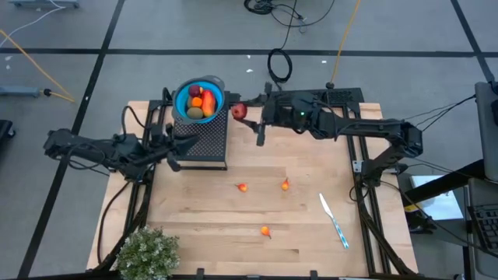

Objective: Pick & Place Fruit
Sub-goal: Put the pomegranate into the blue strainer bowl on the shelf

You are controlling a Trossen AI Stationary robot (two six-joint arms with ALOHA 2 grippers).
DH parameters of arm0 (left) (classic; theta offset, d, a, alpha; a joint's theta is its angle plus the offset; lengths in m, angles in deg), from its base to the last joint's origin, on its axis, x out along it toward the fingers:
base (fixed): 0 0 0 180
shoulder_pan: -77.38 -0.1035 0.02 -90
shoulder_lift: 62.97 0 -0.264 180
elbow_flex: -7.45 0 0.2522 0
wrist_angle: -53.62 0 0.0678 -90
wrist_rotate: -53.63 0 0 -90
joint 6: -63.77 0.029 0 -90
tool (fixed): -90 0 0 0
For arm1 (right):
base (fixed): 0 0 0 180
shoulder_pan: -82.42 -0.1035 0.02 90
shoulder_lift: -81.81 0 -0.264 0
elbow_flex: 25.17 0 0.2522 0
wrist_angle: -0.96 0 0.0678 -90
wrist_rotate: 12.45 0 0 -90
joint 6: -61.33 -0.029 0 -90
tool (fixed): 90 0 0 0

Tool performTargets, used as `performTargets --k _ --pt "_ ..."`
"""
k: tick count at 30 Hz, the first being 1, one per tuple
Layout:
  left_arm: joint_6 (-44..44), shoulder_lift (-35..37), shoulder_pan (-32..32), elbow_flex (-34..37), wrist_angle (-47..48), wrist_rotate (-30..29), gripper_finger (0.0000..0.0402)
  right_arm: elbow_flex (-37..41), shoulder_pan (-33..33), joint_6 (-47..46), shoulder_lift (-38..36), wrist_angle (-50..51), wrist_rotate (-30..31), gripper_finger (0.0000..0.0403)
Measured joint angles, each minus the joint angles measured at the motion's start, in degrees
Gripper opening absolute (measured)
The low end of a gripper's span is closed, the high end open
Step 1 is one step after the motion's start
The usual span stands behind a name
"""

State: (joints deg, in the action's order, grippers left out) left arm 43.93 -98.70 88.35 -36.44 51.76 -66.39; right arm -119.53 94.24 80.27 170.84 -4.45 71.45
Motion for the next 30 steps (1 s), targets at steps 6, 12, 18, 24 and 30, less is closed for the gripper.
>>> performTargets --k 6,12,18,24,30 --pt "0.5 -3.4 -3.5 0.0 -7.2 3.9 0.0114 -3.5 -1.2 -2.0 2.5 0.2 -1.8 0.0194" --pt "1.5 -7.3 -7.1 0.0 -13.5 11.0 0.0184 -6.1 -2.5 -9.4 4.8 0.2 -6.3 0.0194" --pt "0.1 -10.5 -10.1 -1.0 -16.4 13.9 0.0238 -7.3 -3.9 -11.2 6.5 0.4 -6.4 0.0194" --pt "-3.3 -12.4 -12.6 -2.8 -17.6 15.6 0.0265 -7.4 -5.1 -12.3 6.8 0.8 -6.1 0.0194" --pt "-9.1 -15.9 -14.5 -4.8 -17.5 20.8 0.0271 -7.4 -5.6 -12.3 6.8 0.8 -6.1 0.0194"
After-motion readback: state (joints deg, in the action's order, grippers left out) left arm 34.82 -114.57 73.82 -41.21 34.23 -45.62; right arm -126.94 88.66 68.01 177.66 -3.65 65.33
